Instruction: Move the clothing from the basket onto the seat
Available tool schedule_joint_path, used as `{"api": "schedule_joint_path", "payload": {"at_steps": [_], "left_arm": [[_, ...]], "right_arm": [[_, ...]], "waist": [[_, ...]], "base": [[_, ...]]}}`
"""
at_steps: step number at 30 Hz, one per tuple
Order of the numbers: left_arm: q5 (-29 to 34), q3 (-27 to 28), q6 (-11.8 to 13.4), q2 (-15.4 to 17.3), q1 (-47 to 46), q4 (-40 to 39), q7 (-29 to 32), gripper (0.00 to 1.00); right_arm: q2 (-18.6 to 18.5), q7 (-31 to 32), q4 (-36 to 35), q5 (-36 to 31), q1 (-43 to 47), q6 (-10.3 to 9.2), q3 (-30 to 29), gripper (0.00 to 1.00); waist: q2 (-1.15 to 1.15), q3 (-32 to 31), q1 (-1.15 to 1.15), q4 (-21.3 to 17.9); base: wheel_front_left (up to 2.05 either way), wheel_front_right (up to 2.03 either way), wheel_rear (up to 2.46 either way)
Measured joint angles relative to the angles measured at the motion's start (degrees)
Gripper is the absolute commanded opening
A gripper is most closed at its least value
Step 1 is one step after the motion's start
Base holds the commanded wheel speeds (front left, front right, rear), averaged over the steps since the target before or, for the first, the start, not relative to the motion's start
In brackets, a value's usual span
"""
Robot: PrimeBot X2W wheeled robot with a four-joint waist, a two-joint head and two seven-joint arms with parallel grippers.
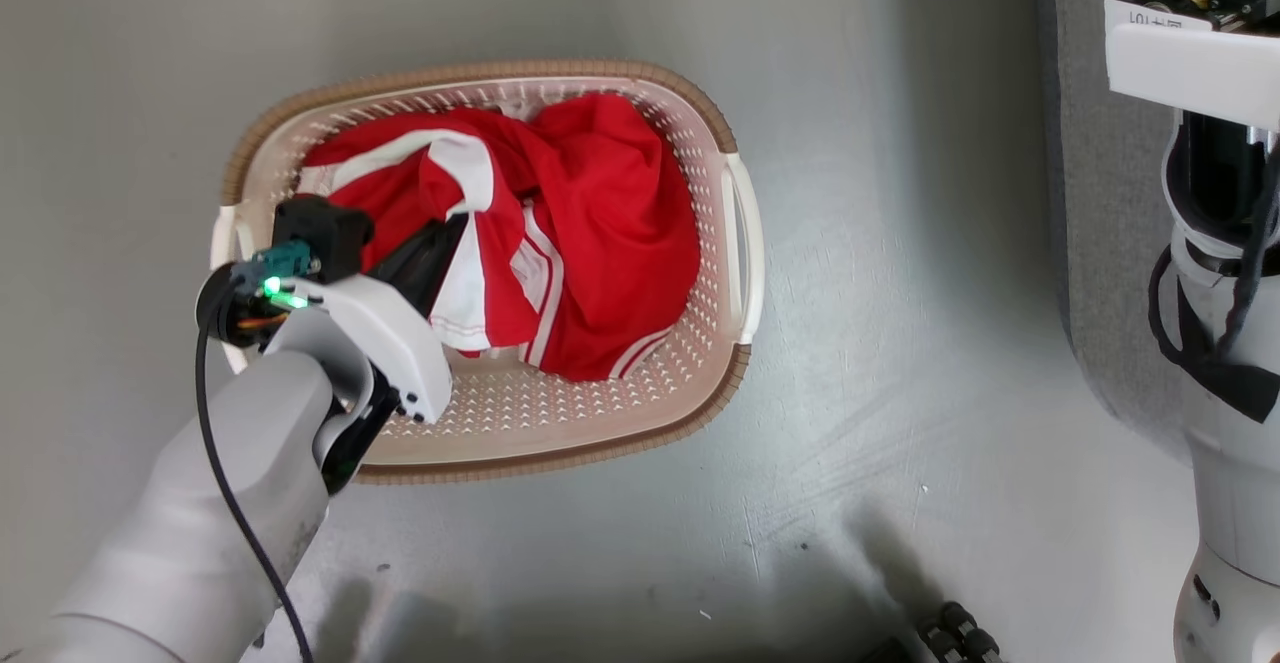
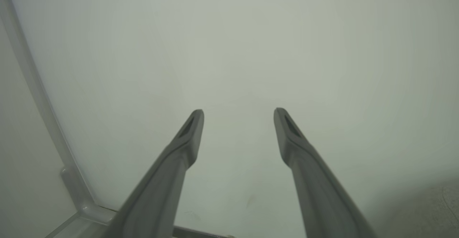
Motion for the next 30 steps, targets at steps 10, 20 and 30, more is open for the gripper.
{"api": "schedule_joint_path", "payload": {"at_steps": [10,20,30], "left_arm": [[-0.15,1.57,0.00,1.85,3.35,-1.79,-2.04,0.00],[-0.45,7.90,0.10,3.42,5.58,-5.93,-2.50,0.00],[3.19,17.90,0.76,3.86,8.22,-16.03,-2.52,0.00]], "right_arm": [[-0.03,-0.05,1.96,-1.75,2.87,0.00,-1.36,1.00],[-0.02,-0.05,3.46,-2.12,6.43,0.00,-2.03,1.00],[0.00,-0.05,5.34,-3.20,11.10,0.00,-3.30,1.00]], "waist": [[0.00,-4.87,0.00,1.93],[0.00,-10.32,0.00,3.85],[0.00,-15.63,0.00,5.33]], "base": [[0.00,0.00,0.00],[0.00,0.00,0.00],[0.00,0.00,0.00]]}}
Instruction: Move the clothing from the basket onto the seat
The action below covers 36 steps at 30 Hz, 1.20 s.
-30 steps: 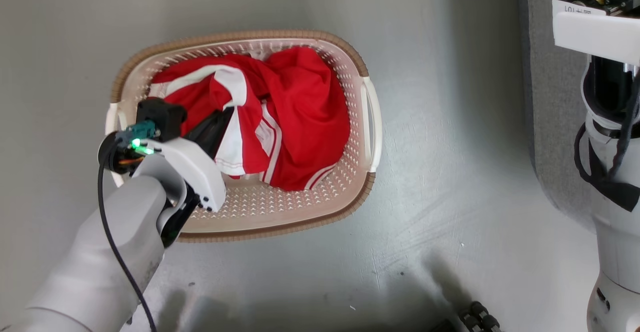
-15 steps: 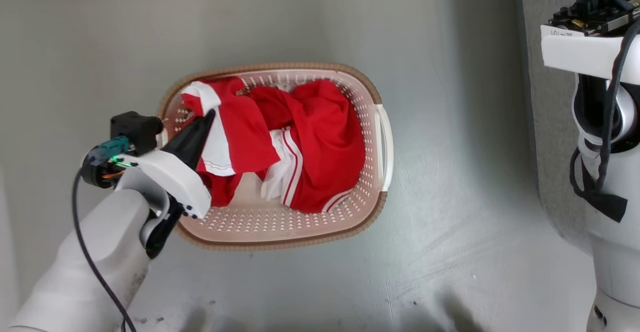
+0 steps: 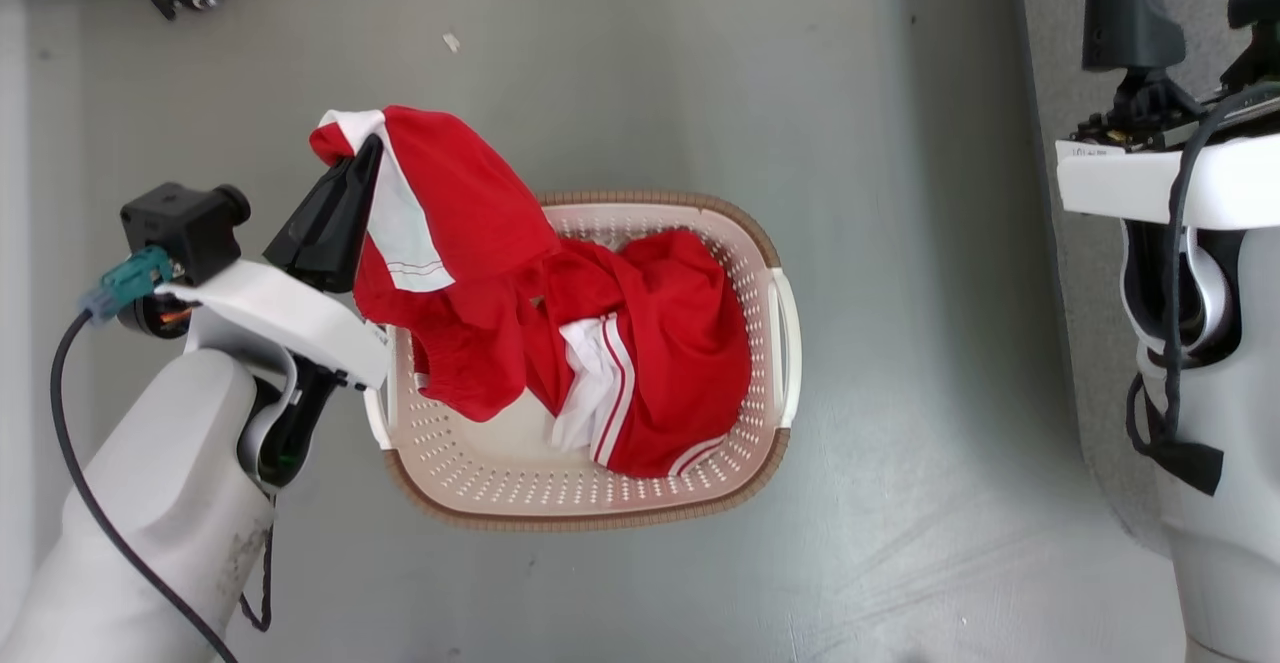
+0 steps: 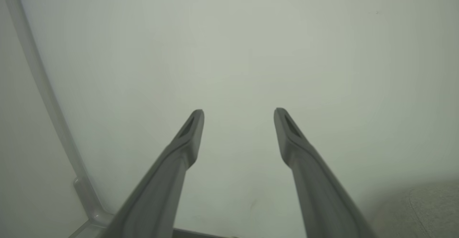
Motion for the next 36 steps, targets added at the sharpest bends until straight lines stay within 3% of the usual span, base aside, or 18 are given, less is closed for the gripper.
{"api": "schedule_joint_path", "payload": {"at_steps": [24,36], "left_arm": [[11.88,19.04,1.85,-1.49,14.49,-17.81,-0.18,0.00],[16.93,23.70,1.77,-3.45,21.84,-21.11,-0.18,0.00]], "right_arm": [[0.11,0.00,3.25,-0.55,11.42,0.00,-1.72,1.00],[0.25,0.00,5.31,0.15,18.47,0.00,-1.69,1.00]], "waist": [[0.00,-13.08,0.00,1.86],[0.00,-19.12,0.00,2.00]], "base": [[0.00,0.00,0.00],[0.00,0.00,0.00]]}}
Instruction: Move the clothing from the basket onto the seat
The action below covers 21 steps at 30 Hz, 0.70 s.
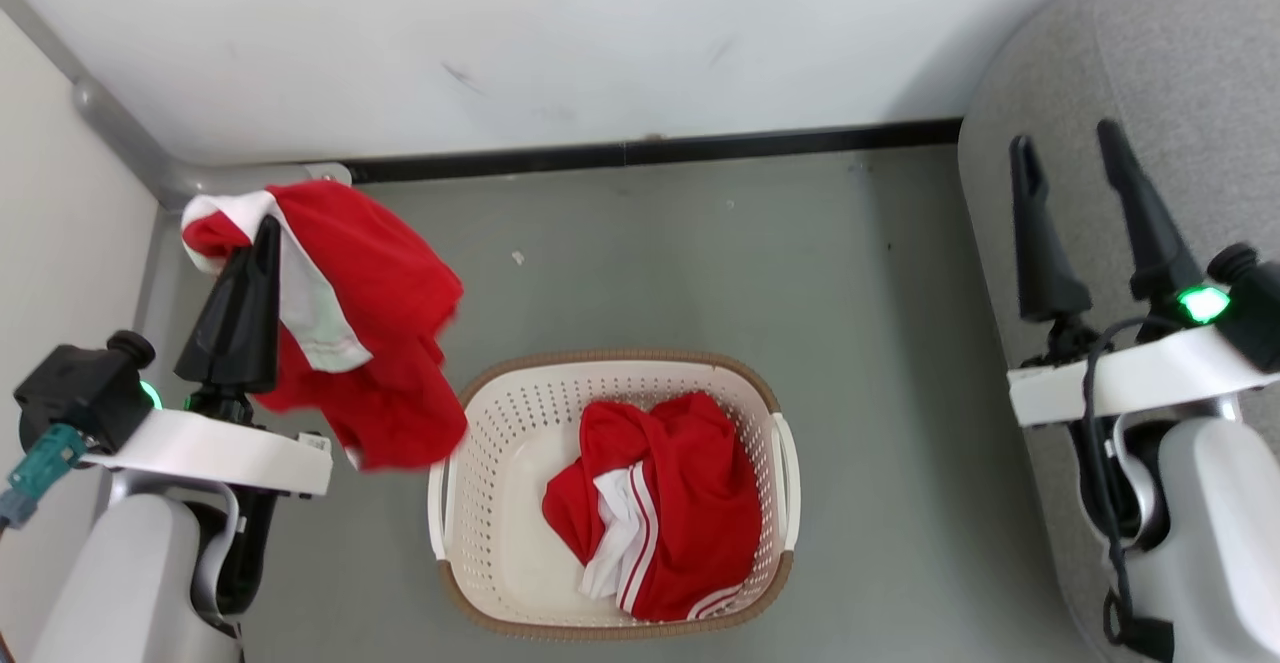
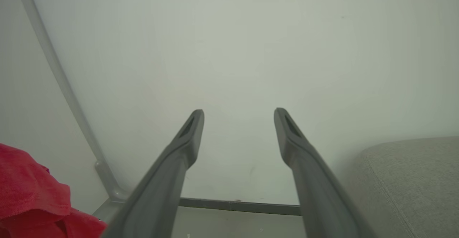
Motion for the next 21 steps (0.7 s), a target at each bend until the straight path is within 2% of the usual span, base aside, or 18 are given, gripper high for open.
{"api": "schedule_joint_path", "payload": {"at_steps": [4,21], "left_arm": [[1.63,0.51,-0.18,-1.08,1.68,-1.16,0.00,0.00],[5.69,1.14,-1.53,-2.01,6.59,-3.99,0.00,0.00]], "right_arm": [[0.05,0.00,0.60,0.15,2.20,0.00,1.14,1.00],[0.18,0.01,2.19,2.05,8.33,0.00,9.28,1.00]], "waist": [[0.00,-1.94,0.00,-0.03],[0.00,-8.90,0.00,0.28]], "base": [[0.00,0.00,0.00],[0.00,0.00,0.00]]}}
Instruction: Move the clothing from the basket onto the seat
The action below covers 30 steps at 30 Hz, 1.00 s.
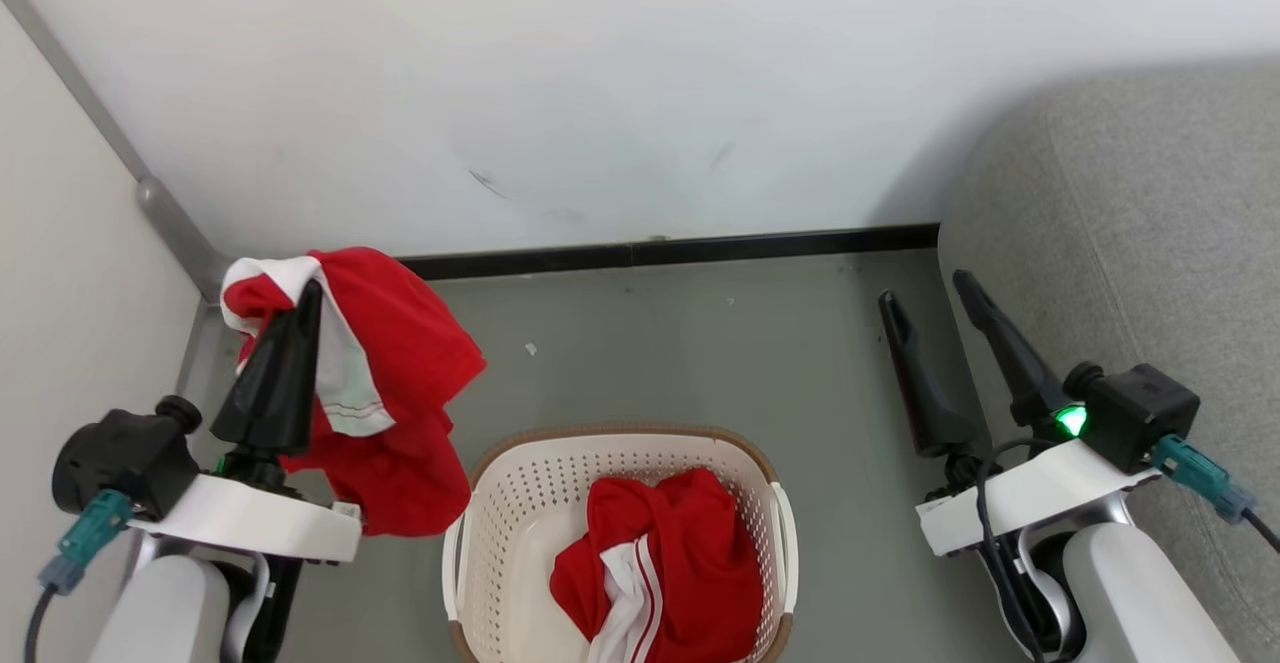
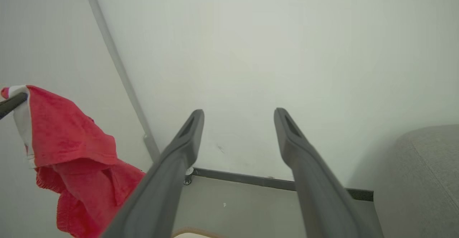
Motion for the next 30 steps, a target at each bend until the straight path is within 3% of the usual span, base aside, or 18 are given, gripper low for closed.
{"api": "schedule_joint_path", "payload": {"at_steps": [15,30], "left_arm": [[1.23,-1.98,-0.77,-0.86,0.55,-1.65,0.00,0.00],[1.60,-9.33,-0.93,-0.90,-2.57,-3.74,0.00,0.00]], "right_arm": [[-0.78,0.00,-0.24,1.92,2.01,0.00,4.19,1.00],[-4.68,0.00,-0.23,7.19,1.80,0.00,21.05,1.00]], "waist": [[0.00,-3.08,0.00,0.39],[0.00,-3.47,0.00,0.16]], "base": [[0.00,0.00,0.00],[0.00,0.00,0.00]]}}
